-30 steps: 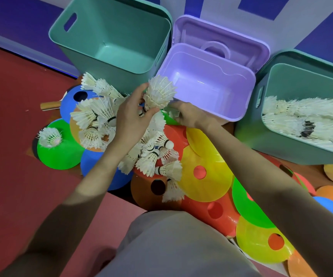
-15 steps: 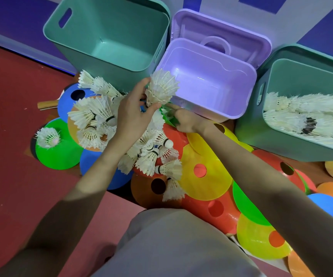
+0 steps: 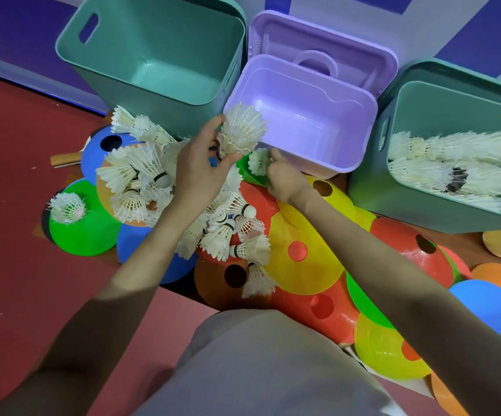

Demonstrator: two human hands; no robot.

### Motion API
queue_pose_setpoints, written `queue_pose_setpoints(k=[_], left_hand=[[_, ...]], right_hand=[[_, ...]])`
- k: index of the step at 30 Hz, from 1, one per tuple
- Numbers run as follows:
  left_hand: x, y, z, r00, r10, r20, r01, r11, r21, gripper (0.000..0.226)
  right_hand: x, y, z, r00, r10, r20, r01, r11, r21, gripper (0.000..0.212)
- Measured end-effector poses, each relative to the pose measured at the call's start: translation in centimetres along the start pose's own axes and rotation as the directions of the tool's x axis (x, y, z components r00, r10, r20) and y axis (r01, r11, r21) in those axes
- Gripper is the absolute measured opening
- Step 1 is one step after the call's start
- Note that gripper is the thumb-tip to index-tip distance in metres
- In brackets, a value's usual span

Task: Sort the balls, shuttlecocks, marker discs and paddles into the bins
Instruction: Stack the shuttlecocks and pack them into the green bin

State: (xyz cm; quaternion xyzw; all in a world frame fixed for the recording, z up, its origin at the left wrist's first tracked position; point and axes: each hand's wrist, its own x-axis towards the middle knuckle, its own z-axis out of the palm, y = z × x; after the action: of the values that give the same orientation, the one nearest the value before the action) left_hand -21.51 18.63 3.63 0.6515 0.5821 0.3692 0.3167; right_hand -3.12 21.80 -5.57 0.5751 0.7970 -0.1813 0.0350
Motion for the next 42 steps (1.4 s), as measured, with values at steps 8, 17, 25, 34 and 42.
queue_pose_setpoints(k=[8, 17, 25, 34, 42], left_hand=[[-0.1, 0.6, 0.0, 1.000, 0.017, 0.017, -0.017, 1.000, 0.007, 0.059], [-0.6, 0.7, 0.4, 0.998, 0.018, 0.062, -0.020, 0.999, 0.026, 0.062], [-0.9, 0.4, 1.0, 0.996, 0.052, 0.066, -0.055, 0.997, 0.046, 0.061], [-1.2, 0.9, 0.6, 0.995, 0.074, 0.062, -0.077, 0.996, 0.046, 0.059], [-1.9, 0.3, 0.4, 0.994, 0.091, 0.053, -0.094, 0.993, 0.073, 0.058]], right_hand=[[-2.6, -0.2, 0.5, 0.961, 0.196, -0.193, -0.157, 0.967, 0.199, 0.011], [-4.9, 1.7, 1.1, 0.907, 0.160, -0.390, -0.032, 0.949, 0.315, 0.010], [-5.8, 2.6, 1.7, 0.861, 0.249, -0.443, -0.009, 0.879, 0.476, 0.009], [-4.6, 0.8, -0.1, 0.787, 0.551, -0.276, 0.005, 0.443, 0.897, 0.025], [-6.6, -0.5, -3.5, 0.630, 0.677, -0.381, 0.044, 0.458, 0.888, 0.007]])
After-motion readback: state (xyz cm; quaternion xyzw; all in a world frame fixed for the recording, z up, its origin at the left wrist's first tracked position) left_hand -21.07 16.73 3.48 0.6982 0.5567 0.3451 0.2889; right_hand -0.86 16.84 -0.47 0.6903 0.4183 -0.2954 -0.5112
